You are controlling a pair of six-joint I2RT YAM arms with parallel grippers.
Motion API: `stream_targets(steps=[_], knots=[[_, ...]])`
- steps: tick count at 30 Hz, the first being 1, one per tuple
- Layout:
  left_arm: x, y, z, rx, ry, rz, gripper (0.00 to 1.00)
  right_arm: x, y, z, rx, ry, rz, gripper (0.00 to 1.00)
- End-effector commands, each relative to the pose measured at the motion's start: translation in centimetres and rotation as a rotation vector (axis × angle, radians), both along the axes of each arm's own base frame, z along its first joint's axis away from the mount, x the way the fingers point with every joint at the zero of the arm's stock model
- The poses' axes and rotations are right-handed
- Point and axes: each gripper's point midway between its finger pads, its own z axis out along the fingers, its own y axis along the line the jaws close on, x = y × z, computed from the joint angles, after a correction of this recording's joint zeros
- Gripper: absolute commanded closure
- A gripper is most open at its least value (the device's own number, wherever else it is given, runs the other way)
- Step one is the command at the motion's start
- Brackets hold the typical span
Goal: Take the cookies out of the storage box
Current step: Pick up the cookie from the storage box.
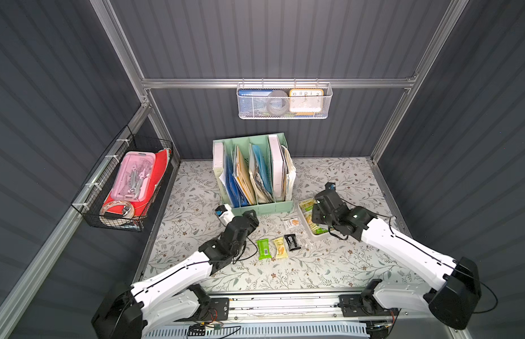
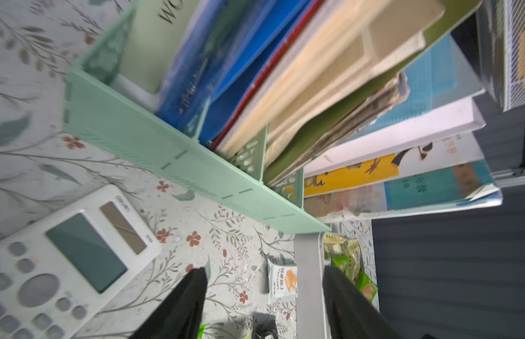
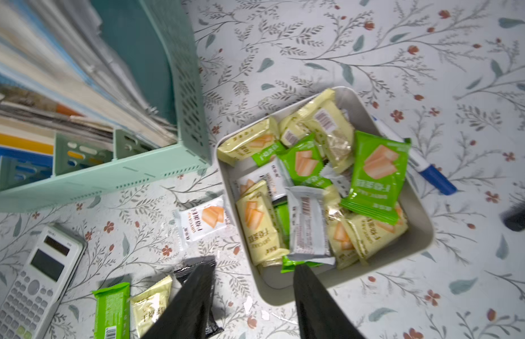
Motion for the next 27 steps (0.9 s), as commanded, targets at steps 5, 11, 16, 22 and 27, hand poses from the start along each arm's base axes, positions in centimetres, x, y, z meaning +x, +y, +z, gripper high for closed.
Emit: stream_targets(steps=[5, 11, 16, 22, 27], knots=[[0.8, -10.5, 0.6, -0.007, 0.000, -0.259, 0.36, -1.0, -5.4, -1.5, 0.132, 0.073, -0.182, 0.52], [0.9, -17.3, -2.0, 0.019, 0.073, -0.372, 0.40, -1.9, -8.1, -1.1, 0.201, 0.034, -0.275, 0.53], [2.0, -20.8, -3.6, 0.060, 0.115, -0.422, 0.41, -3.0, -8.5, -0.8, 0.242, 0.011, -0.280, 0.54], [2.8, -24.5, -4.4, 0.112, 0.146, -0.539, 0.40, -4.6, -8.7, -1.0, 0.272, 0.004, -0.285, 0.54], [3.4, -26.8, -4.6, 0.130, 0.162, -0.600, 0.43, -5.8, -9.0, -0.4, 0.297, -0.023, -0.283, 0.54]])
